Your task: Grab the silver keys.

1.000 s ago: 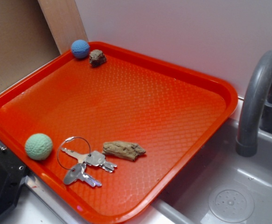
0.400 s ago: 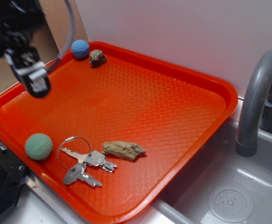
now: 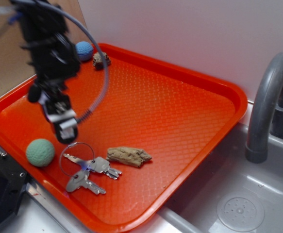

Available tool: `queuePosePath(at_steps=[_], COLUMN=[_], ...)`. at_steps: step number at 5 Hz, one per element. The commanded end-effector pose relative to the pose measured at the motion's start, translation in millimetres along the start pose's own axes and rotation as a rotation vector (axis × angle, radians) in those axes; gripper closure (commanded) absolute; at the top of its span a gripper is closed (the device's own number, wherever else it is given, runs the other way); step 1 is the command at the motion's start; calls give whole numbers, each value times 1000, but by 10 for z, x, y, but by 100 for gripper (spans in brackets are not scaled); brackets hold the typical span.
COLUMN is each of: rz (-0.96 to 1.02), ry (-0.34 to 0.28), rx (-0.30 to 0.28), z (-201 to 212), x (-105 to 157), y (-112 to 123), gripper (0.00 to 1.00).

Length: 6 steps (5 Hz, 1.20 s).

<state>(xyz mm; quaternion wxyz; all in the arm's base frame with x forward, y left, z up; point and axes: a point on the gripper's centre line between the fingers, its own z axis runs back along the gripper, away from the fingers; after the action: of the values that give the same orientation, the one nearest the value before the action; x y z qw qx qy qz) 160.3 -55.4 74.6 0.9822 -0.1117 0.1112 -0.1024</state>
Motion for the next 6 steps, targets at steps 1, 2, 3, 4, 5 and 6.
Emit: queuePosePath(at_steps=[1, 2, 3, 4, 5, 6], rz=[-9, -43, -73, -78, -74, -56], ry=[-57, -24, -41, -62, -76, -83], rx=[20, -52, -68, -54, -35, 18], z=[-145, -108, -18, -24, -110, -216], x=[124, -6, -193, -269, -275, -194], y=[41, -86, -272, -364, -429, -440], gripper=[0, 0, 0, 0, 0, 0])
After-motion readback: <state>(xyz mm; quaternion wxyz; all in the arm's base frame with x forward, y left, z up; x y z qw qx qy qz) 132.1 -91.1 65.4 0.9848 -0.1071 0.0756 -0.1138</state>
